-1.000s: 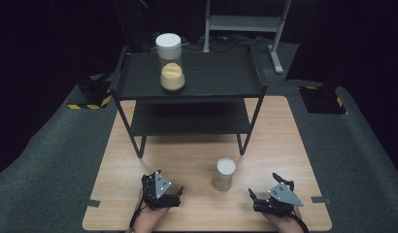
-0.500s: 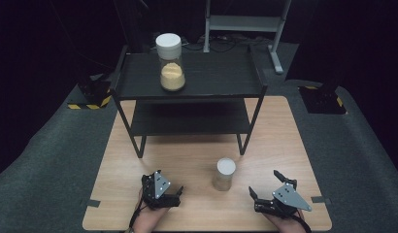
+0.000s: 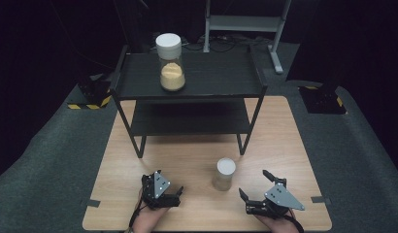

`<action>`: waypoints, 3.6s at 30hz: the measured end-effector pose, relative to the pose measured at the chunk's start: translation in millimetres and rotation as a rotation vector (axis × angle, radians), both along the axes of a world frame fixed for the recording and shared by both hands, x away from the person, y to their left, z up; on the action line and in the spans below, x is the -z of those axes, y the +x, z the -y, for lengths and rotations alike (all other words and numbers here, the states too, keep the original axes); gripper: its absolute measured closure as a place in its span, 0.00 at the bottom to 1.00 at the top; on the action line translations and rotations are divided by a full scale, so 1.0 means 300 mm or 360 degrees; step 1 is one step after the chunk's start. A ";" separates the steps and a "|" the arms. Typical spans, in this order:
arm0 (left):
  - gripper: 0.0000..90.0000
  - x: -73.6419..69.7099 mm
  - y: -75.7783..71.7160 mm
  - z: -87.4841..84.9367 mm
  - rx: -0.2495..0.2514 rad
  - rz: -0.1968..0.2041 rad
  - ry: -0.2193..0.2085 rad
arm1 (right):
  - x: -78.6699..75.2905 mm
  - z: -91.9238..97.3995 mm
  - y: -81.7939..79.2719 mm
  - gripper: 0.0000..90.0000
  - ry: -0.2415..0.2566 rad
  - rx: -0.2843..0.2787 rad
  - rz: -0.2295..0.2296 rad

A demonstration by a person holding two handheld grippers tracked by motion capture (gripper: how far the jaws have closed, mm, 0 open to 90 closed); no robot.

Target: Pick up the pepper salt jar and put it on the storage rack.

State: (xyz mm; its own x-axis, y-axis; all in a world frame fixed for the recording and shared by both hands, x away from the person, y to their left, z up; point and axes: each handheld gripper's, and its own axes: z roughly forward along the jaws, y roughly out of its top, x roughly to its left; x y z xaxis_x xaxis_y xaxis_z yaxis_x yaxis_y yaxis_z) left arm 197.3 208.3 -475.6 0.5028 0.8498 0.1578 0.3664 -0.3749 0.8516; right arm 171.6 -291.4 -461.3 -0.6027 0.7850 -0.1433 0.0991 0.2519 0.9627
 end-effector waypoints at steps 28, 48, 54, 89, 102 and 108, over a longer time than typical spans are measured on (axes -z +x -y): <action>0.01 0.005 -0.007 0.000 0.0020 0.0024 0.0012 | 0.021 -0.157 0.119 0.00 0.0026 -0.0094 -0.0047; 0.01 0.008 -0.011 -0.003 0.0028 0.0037 0.0008 | 0.081 -0.157 0.164 0.27 0.0174 -0.0115 -0.0084; 0.01 0.007 -0.011 -0.005 0.0026 0.0033 0.0005 | 0.106 -0.140 0.171 0.36 0.0202 -0.0144 -0.0062; 0.01 0.007 -0.005 -0.022 0.0044 0.0023 -0.0030 | -0.031 -0.112 0.118 0.38 0.0233 -0.0187 0.0063; 0.01 0.008 -0.007 -0.020 0.0048 0.0027 -0.0025 | -0.157 -0.093 0.101 0.38 0.0289 -0.0219 0.0140; 0.01 0.008 -0.007 -0.022 0.0047 0.0029 -0.0029 | -0.209 -0.085 0.109 0.38 0.0324 -0.0225 0.0159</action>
State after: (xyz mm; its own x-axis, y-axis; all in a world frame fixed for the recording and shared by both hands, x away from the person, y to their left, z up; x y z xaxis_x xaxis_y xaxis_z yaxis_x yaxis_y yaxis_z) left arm 195.1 214.9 -478.1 0.5249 0.8375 0.1518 0.3400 -0.3697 0.8647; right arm 204.4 -266.0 -398.6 -0.6993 0.7127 -0.0554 -0.0216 0.0563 0.9982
